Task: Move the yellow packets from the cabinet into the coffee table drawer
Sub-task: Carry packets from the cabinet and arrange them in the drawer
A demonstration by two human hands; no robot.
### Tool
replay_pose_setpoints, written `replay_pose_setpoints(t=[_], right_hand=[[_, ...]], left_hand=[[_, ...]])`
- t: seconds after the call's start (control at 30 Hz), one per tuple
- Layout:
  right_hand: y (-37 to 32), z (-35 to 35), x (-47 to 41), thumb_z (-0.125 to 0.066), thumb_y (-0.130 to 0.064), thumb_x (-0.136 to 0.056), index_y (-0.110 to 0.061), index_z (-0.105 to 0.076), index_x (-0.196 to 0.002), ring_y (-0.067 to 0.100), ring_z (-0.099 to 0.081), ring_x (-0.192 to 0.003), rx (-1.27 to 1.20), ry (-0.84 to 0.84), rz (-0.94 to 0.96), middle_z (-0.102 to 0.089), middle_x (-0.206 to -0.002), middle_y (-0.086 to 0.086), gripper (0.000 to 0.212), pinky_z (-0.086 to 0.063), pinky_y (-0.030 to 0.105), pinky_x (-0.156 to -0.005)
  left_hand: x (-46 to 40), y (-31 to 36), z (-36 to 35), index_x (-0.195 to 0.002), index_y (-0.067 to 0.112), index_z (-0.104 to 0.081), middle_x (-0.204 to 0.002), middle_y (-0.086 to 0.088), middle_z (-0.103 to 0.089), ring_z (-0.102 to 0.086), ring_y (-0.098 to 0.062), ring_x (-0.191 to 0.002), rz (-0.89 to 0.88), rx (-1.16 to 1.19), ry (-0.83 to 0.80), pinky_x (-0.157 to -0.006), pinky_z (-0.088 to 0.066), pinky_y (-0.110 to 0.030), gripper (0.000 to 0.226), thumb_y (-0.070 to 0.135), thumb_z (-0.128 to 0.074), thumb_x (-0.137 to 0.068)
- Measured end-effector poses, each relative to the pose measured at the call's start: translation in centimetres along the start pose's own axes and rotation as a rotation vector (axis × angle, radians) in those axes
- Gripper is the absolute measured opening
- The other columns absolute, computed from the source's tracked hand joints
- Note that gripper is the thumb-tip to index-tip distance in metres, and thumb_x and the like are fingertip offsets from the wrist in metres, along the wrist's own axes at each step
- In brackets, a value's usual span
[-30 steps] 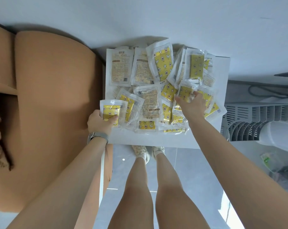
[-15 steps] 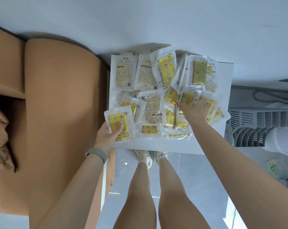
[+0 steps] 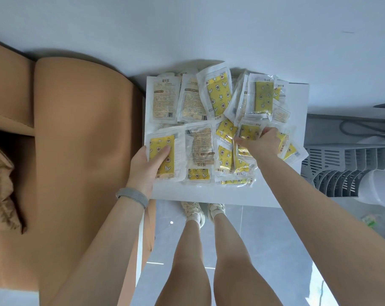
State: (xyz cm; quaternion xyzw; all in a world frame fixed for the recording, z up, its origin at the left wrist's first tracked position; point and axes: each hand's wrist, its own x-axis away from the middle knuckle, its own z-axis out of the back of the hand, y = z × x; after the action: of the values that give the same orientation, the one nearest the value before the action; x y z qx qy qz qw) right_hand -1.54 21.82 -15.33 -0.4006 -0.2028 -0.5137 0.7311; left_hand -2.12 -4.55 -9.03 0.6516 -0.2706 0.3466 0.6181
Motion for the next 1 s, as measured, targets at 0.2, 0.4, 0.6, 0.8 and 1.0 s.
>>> replay_pose_setpoints(t=[0.2,0.4,0.6,0.8,1.0], right_hand=[[0.4,0.1,0.3,-0.089,-0.049,-0.058,-0.013,-0.043,-0.112,0.031,-0.048,-0.117,0.103,0.046,0.028,-0.057,-0.106,0.004,0.08,-0.047,0.047,-0.091],[0.2,-0.5,-0.2,-0.083,-0.051,-0.067,-0.016,-0.049,-0.125,0.03,-0.049,-0.123,0.183,-0.017,0.055,-0.056,-0.117,0.004,0.075,-0.044,0.048,-0.1],[1.1,0.0,-0.6,-0.079,-0.058,-0.066,-0.028,-0.051,-0.114,0.029,-0.047,-0.121,0.18,-0.048,0.085,-0.055,-0.123,0.006,0.063,-0.036,0.048,-0.104],[1.6,0.3,0.6,-0.077,-0.054,-0.073,-0.013,-0.046,-0.117,0.026,-0.056,-0.11,0.186,-0.024,0.132,-0.057,-0.105,-0.002,0.067,-0.034,0.045,-0.101],[1.6,0.7,0.9,-0.069,-0.053,-0.076,-0.008,-0.047,-0.109,0.027,-0.051,-0.106,0.446,-0.027,0.2,-0.058,-0.1,0.006,0.06,-0.031,0.042,-0.098]], left_hand=[[0.8,0.8,-3.2,-0.144,0.02,-0.036,-0.128,-0.003,-0.061,-0.07,-0.007,-0.096,-0.072,-0.049,-0.024,-0.07,-0.058,-0.022,0.072,0.015,-0.074,-0.083],[1.7,1.1,-5.0,-0.115,0.035,-0.055,-0.12,-0.003,-0.065,-0.07,-0.009,-0.087,-0.146,-0.064,-0.08,-0.068,-0.057,-0.024,0.034,0.007,-0.056,-0.095],[2.2,0.9,-6.8,-0.094,0.027,-0.07,-0.104,0.011,-0.065,-0.067,-0.003,-0.083,-0.135,-0.203,-0.152,-0.063,-0.056,-0.02,0.025,0.008,-0.053,-0.098],[2.4,0.9,-8.0,-0.093,0.028,-0.071,-0.105,0.016,-0.065,-0.067,-0.024,-0.104,-0.115,-0.307,-0.173,-0.081,-0.059,-0.04,0.026,0.009,-0.053,-0.098],[2.5,0.5,-8.1,-0.088,0.033,-0.072,-0.113,0.008,-0.066,-0.063,-0.027,-0.111,-0.124,-0.336,-0.194,-0.086,-0.057,-0.045,0.032,0.008,-0.054,-0.097]])
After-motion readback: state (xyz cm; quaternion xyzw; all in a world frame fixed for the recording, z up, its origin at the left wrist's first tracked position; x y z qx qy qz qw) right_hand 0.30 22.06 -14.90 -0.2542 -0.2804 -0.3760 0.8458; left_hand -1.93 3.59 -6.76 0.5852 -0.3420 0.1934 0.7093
